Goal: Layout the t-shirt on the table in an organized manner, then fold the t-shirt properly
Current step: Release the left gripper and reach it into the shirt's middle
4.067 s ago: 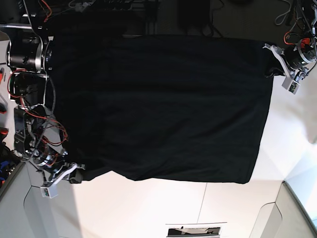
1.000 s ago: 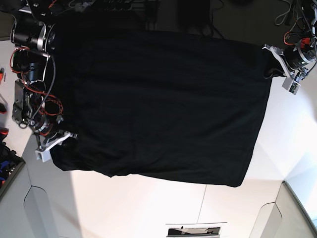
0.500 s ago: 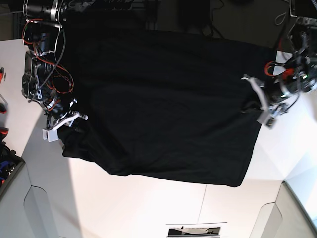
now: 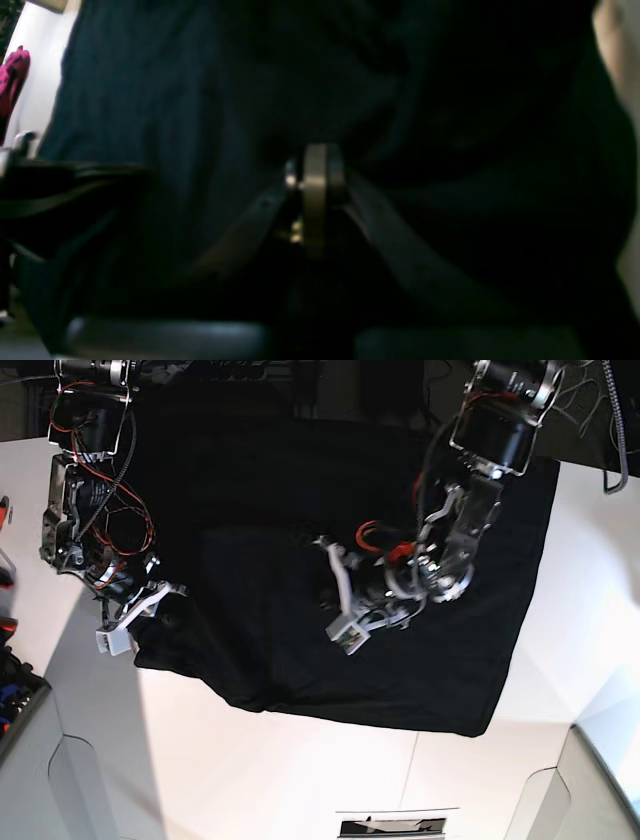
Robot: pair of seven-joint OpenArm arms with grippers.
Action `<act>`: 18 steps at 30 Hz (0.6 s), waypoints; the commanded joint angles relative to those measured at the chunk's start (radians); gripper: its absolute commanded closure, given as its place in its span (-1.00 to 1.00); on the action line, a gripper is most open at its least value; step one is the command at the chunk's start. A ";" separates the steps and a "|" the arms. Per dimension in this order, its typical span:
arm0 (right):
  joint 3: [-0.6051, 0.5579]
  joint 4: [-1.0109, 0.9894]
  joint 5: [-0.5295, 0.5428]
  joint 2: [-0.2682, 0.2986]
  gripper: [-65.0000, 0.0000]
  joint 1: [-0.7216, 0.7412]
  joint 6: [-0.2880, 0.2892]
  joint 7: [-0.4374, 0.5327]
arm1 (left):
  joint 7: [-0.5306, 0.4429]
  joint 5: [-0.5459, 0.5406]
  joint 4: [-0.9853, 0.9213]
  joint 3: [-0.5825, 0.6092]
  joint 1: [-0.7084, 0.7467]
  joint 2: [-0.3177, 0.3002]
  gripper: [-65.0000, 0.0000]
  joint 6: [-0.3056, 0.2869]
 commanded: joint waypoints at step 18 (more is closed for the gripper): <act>0.147 -0.098 -0.177 0.235 1.00 0.109 -0.014 0.217 | 0.004 0.039 -0.004 -0.005 0.029 0.048 1.00 -0.005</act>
